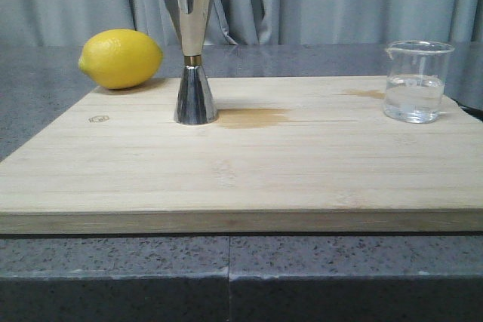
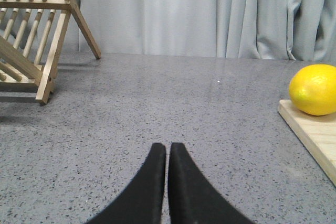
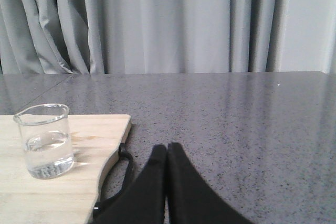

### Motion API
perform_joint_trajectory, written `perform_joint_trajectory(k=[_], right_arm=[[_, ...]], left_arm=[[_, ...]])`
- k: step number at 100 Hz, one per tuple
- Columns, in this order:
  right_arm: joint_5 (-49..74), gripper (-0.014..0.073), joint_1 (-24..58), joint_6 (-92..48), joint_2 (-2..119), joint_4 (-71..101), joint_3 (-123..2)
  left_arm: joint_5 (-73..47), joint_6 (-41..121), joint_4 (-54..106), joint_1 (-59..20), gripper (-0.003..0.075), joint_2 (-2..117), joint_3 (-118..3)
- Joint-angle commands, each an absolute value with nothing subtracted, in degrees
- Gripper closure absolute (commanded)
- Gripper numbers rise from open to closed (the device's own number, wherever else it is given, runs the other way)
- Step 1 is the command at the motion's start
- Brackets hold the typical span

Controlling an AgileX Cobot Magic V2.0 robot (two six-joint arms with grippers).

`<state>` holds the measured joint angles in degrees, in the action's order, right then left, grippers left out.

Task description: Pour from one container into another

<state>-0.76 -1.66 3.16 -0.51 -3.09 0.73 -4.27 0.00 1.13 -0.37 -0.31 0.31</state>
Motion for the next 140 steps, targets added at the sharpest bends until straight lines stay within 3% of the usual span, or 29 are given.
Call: perform_joint_trajectory(k=[1, 98, 140], right_arm=[[-5.56, 0.064, -2.09, 3.1, -1.63, -2.99, 1.2], [-6.35, 0.064, -2.09, 3.1, -1.63, -2.83, 0.91], [12.09, 0.064, -2.09, 3.0, 5.3, -4.59, -19.61]], left_arm=[[0.64, -0.78, 1.65, -0.77, 0.0739, -1.59, 1.88], [3.48, -0.89, 2.82, -0.77, 0.0739, -1.59, 1.08], [-5.62, -0.89, 5.37, -0.77, 0.0739, 3.11, -16.54]])
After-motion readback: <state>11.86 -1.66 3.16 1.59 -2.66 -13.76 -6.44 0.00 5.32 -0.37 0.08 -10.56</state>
